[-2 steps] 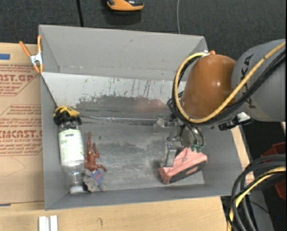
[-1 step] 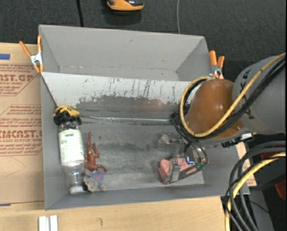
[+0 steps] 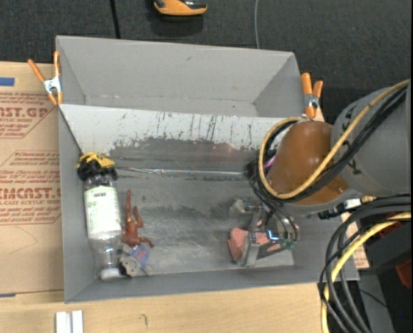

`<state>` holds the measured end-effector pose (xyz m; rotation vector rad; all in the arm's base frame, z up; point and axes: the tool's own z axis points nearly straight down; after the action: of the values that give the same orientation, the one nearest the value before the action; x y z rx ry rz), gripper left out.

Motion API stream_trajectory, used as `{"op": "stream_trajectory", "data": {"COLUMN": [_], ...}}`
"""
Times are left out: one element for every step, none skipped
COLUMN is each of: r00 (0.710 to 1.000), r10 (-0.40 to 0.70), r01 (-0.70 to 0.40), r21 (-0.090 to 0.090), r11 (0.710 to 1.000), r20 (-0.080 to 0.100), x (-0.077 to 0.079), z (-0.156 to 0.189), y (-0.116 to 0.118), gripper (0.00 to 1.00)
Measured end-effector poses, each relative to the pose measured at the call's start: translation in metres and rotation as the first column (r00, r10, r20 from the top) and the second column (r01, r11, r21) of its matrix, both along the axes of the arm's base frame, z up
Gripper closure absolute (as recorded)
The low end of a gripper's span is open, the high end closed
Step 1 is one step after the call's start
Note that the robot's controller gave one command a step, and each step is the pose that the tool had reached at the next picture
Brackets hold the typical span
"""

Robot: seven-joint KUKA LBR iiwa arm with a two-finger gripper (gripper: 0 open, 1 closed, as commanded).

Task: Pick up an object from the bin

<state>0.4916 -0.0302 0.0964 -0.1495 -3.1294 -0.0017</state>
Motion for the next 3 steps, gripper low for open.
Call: {"op": "stream_trajectory", "data": {"r00": [0.993,1.0,1.0], "r10": [0.119,0.021,0.021], "r01": [-0.119,-0.021,-0.021], "r21": [-0.001,0.002,0.002], "r11": [0.993,1.0,1.0], "r20": [0.01,0.004,0.004], "x": [-0.001,-0.01,-0.01], "z": [-0.008,-0.027,-0.027], "y": [-0.013,-0.035,-0.035], "gripper": [0.0,1.0,1.0]}}
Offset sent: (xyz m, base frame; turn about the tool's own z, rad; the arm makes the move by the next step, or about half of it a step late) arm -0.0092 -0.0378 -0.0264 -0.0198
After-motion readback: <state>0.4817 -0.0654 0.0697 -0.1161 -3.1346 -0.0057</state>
